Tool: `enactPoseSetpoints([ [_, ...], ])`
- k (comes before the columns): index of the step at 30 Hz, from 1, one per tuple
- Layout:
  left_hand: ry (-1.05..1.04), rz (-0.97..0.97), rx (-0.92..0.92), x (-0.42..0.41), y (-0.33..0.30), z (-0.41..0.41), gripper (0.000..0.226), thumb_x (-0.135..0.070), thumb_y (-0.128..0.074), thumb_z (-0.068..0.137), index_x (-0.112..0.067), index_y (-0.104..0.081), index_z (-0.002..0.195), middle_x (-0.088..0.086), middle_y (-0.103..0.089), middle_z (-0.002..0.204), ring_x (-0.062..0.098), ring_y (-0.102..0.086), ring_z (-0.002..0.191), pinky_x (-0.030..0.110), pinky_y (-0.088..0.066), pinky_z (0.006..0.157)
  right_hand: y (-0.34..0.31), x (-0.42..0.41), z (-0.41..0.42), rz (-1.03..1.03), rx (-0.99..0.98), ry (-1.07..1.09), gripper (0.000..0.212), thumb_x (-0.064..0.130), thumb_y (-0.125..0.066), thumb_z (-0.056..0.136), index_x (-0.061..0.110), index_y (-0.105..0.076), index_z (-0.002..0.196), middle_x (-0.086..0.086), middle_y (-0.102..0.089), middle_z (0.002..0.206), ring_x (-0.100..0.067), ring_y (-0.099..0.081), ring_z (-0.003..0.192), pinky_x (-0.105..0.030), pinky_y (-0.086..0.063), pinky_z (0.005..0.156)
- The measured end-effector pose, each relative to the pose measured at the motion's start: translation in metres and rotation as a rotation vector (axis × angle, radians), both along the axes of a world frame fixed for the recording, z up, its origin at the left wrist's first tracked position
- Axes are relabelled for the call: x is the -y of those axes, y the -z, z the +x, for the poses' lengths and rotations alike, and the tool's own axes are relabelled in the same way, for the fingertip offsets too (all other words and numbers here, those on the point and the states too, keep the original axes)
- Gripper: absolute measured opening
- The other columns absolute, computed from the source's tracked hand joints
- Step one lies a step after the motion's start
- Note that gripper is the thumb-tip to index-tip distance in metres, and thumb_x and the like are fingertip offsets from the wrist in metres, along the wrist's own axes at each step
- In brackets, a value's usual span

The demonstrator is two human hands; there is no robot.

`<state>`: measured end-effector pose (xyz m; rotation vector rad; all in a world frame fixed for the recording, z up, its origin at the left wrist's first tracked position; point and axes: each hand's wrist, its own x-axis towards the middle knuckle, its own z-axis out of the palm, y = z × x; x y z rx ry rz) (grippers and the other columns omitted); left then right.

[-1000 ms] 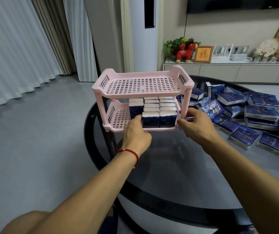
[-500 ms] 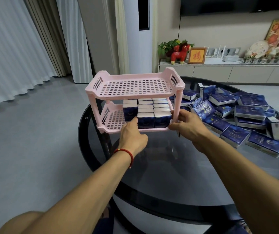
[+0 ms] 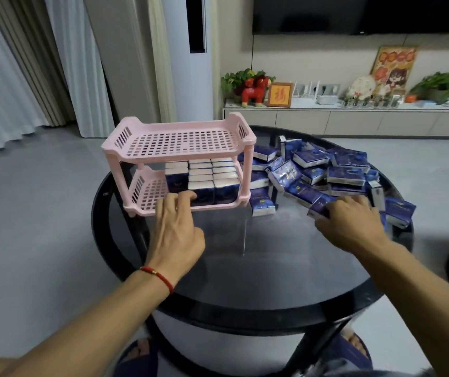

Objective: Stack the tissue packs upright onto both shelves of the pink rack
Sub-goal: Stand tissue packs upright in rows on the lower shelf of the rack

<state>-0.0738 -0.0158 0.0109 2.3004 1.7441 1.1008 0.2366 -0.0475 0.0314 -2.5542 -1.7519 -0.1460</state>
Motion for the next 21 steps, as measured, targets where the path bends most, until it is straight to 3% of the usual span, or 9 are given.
enactPoseSetpoints([
  [2,0.102,0.037,-0.021,0.006,0.002,0.008,0.052,0.008,-0.063,0.067,-0.01,-0.063,0.116,0.007,-0.054,0.11,0.027,-0.047,0.108,0.025,-0.033,0.096,0.005,0.014,0.001,0.001,0.103,-0.071,0.026,0.048,-0.062,0.092,0.027,-0.065,0.108,0.002,-0.065,0.122,-0.027,-0.045,0.123,-0.045,-0.038,0.095],
  [4,0.222,-0.045,0.015,0.014,0.0,0.022,0.04,0.007,-0.062,0.073,-0.013,-0.067,0.107,0.002,-0.057,0.107,0.02,-0.05,0.105,0.016,-0.031,0.092,0.005,0.027,-0.003,0.086,0.159,-0.16,0.023,0.049,-0.062,0.093,0.031,-0.067,0.106,0.004,-0.069,0.111,-0.024,-0.047,0.12,-0.043,-0.036,0.09],
  [8,0.294,-0.371,0.201,0.026,-0.004,0.053,0.023,-0.009,-0.064,0.088,-0.022,-0.074,0.103,-0.009,-0.07,0.1,-0.002,-0.061,0.081,0.001,-0.042,0.075,0.002,0.043,-0.019,0.184,0.006,-0.235,0.027,0.044,-0.059,0.098,0.024,-0.073,0.11,-0.004,-0.074,0.096,-0.03,-0.063,0.102,-0.04,-0.048,0.078],
  [10,0.28,-0.604,0.438,0.028,-0.005,0.07,0.015,-0.019,-0.062,0.095,-0.02,-0.076,0.101,-0.004,-0.075,0.094,0.007,-0.069,0.08,0.015,-0.056,0.079,0.0,0.049,-0.033,0.28,-0.199,-0.325,0.032,0.043,-0.057,0.099,0.017,-0.074,0.106,-0.007,-0.076,0.09,-0.03,-0.069,0.087,-0.043,-0.055,0.071],
  [12,0.314,-0.859,0.784,0.029,-0.008,0.082,0.023,-0.02,-0.056,0.103,-0.01,-0.076,0.103,0.008,-0.076,0.092,0.02,-0.071,0.082,0.032,-0.062,0.077,-0.006,0.056,-0.05,0.269,-0.341,-0.542,0.035,0.045,-0.055,0.098,0.018,-0.075,0.106,-0.001,-0.077,0.094,-0.021,-0.068,0.083,-0.041,-0.055,0.072],
  [14,0.3,-0.983,0.977,0.025,-0.01,0.083,0.026,-0.015,-0.052,0.105,-0.002,-0.075,0.109,0.016,-0.077,0.096,0.026,-0.071,0.085,0.038,-0.061,0.078,-0.009,0.057,-0.065,0.223,-0.402,-0.736,0.025,0.038,-0.062,0.096,0.024,-0.076,0.111,0.01,-0.076,0.103,-0.008,-0.063,0.086,-0.024,-0.052,0.075],
  [16,0.254,-0.975,0.993,0.02,-0.008,0.075,0.022,-0.006,-0.053,0.103,-0.001,-0.073,0.111,0.02,-0.076,0.105,0.027,-0.071,0.087,0.04,-0.06,0.077,-0.012,0.046,-0.07,0.259,-0.522,-0.695,0.019,0.033,-0.066,0.095,0.028,-0.077,0.11,0.014,-0.075,0.098,-0.004,-0.063,0.083,-0.02,-0.052,0.074],
  [18,0.205,-0.916,1.002,0.015,-0.005,0.064,0.021,-0.002,-0.055,0.101,-0.003,-0.071,0.114,0.02,-0.076,0.108,0.026,-0.072,0.088,0.04,-0.062,0.075,-0.006,0.023,-0.069,0.338,-0.559,-0.548,0.018,0.033,-0.066,0.096,0.025,-0.077,0.107,0.009,-0.075,0.097,-0.005,-0.067,0.085,-0.028,-0.056,0.078],
  [21,0.183,-0.858,1.009,0.012,-0.008,0.051,0.021,-0.002,-0.058,0.099,-0.008,-0.072,0.113,0.012,-0.079,0.101,0.021,-0.075,0.084,0.037,-0.063,0.072,0.01,-0.019,-0.072,0.24,-0.346,-0.326,0.046,0.048,-0.064,0.094,0.02,-0.06,0.13,-0.005,-0.062,0.129,-0.024,-0.058,0.117,-0.043,-0.051,0.096],
])
